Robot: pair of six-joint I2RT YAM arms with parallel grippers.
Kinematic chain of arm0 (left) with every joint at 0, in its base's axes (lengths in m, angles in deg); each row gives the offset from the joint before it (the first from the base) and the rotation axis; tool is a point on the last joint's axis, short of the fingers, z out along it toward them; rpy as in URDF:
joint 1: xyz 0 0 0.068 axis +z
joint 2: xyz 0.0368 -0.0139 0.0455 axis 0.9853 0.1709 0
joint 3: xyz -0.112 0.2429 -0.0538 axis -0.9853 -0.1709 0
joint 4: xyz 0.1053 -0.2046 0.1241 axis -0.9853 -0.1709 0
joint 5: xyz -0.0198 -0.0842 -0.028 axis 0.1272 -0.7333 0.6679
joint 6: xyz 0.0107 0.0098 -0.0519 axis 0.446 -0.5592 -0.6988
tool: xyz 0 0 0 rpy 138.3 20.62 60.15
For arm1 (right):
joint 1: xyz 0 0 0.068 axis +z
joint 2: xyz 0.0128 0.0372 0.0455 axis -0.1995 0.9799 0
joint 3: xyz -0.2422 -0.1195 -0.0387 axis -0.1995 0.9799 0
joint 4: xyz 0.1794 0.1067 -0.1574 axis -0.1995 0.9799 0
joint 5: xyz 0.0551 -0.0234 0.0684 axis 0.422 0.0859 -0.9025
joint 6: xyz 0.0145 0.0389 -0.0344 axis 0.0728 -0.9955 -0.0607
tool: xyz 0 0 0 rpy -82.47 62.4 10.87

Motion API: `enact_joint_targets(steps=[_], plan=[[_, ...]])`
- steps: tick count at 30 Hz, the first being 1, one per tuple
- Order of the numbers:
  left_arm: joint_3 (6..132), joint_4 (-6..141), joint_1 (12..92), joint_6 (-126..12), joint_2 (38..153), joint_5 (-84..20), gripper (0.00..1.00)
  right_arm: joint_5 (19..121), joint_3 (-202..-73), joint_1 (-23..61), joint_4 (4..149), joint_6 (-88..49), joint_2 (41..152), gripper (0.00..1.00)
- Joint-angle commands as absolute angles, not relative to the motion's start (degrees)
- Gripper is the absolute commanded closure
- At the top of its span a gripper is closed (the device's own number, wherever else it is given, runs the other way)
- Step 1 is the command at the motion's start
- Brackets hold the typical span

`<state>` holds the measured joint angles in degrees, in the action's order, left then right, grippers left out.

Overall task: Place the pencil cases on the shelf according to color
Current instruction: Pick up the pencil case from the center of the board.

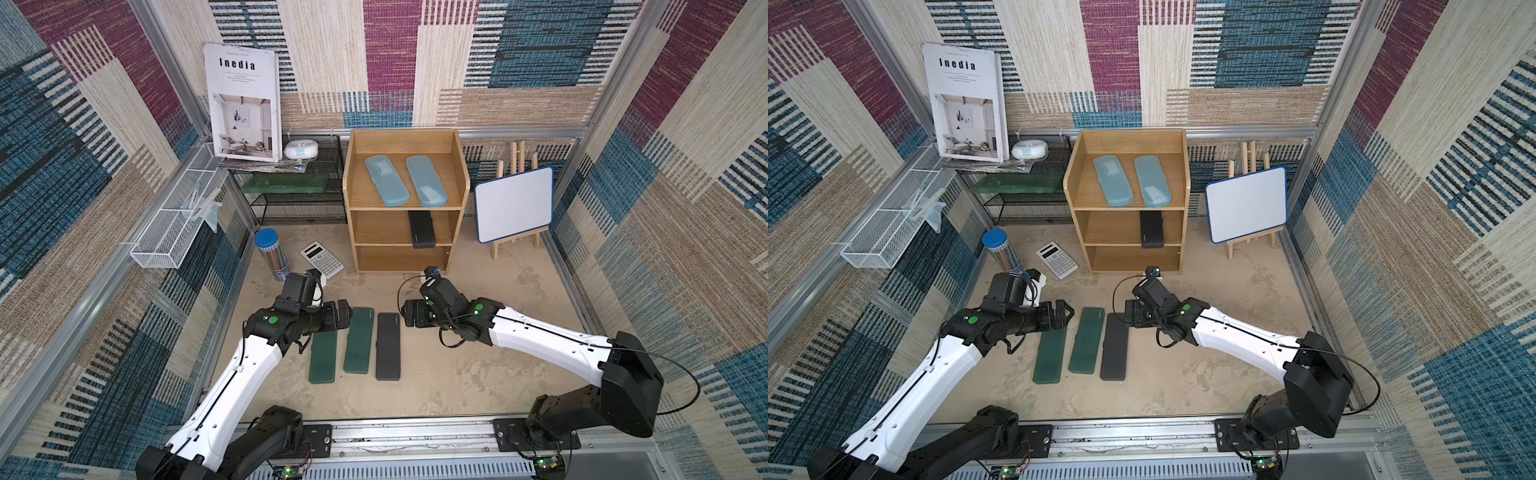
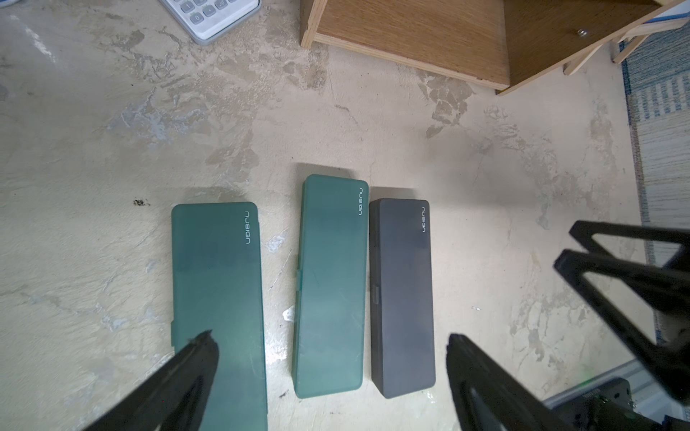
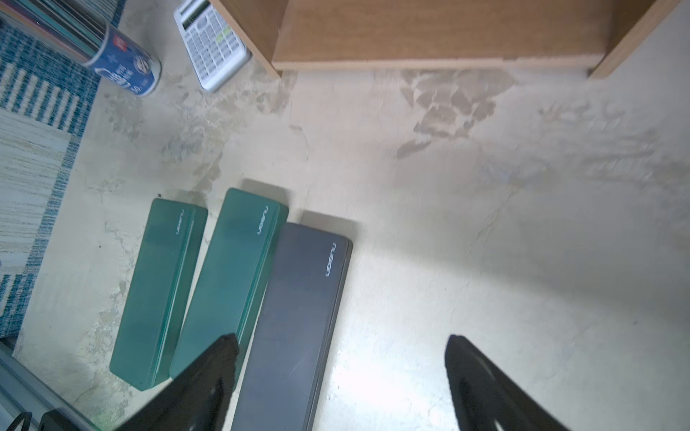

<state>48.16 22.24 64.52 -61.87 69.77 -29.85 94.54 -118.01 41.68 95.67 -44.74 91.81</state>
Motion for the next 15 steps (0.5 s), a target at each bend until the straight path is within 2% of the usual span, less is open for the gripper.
enact_joint_targets(steps=[1, 5, 15], plan=[[47.82, 22.05, 64.52, -62.60, 69.14, -27.54, 0.00, 95.79, -116.36, 45.40, 92.23, -51.08, 93.75, 0.04], [48.62, 20.57, 65.56, -62.50, 70.42, -23.82, 0.00, 96.98, -117.48, 50.02, 92.24, -54.55, 98.52, 0.01], [49.14, 20.30, 70.30, -62.21, 73.12, -26.99, 0.00, 100.43, -129.40, 54.76, 101.42, -54.25, 113.24, 0.01]])
